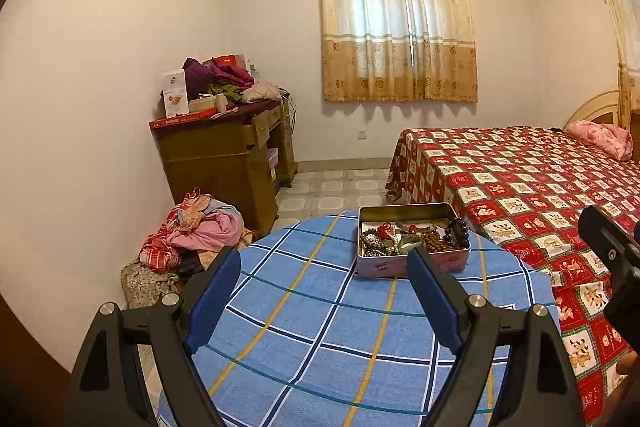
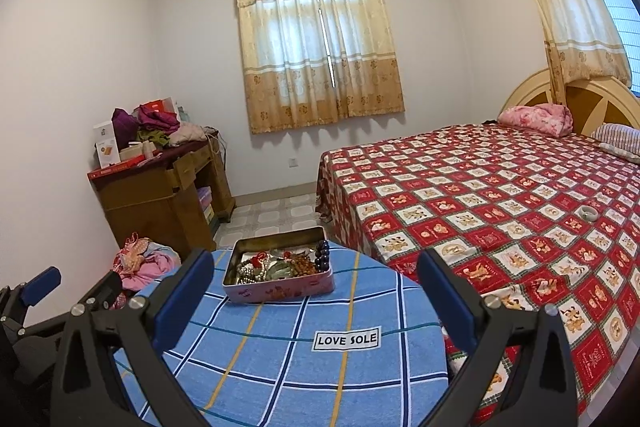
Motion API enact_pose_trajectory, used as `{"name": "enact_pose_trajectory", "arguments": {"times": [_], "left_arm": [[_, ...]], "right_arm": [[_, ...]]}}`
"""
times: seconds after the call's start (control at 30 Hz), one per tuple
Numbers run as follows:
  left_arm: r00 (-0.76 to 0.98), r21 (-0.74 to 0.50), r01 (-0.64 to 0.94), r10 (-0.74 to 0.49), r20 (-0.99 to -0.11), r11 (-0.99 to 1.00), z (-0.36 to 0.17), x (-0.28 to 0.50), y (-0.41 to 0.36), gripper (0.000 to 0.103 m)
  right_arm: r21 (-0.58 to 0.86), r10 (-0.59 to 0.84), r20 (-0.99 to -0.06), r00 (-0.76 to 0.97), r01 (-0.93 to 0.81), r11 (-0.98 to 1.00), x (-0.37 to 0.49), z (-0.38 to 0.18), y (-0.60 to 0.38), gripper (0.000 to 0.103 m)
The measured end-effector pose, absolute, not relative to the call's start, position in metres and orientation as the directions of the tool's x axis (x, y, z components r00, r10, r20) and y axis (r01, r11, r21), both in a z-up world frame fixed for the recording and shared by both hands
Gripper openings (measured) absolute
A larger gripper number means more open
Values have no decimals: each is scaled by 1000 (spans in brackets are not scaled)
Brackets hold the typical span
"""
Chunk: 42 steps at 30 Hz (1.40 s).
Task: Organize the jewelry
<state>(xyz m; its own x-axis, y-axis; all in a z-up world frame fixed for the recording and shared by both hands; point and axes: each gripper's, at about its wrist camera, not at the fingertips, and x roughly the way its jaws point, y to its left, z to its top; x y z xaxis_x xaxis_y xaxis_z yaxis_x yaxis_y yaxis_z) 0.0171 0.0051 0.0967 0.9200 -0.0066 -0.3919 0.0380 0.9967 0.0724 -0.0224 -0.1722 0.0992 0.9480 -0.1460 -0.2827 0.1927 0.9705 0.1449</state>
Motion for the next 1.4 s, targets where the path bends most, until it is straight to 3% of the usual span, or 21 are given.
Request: {"name": "enact_pose_trajectory", "arguments": {"times": [1.4], "left_arm": [[933, 71, 12, 14, -359, 997, 100, 16, 6, 85]], "right_arm": [[143, -142, -281, 949, 187, 972, -22, 100, -171, 103]]}}
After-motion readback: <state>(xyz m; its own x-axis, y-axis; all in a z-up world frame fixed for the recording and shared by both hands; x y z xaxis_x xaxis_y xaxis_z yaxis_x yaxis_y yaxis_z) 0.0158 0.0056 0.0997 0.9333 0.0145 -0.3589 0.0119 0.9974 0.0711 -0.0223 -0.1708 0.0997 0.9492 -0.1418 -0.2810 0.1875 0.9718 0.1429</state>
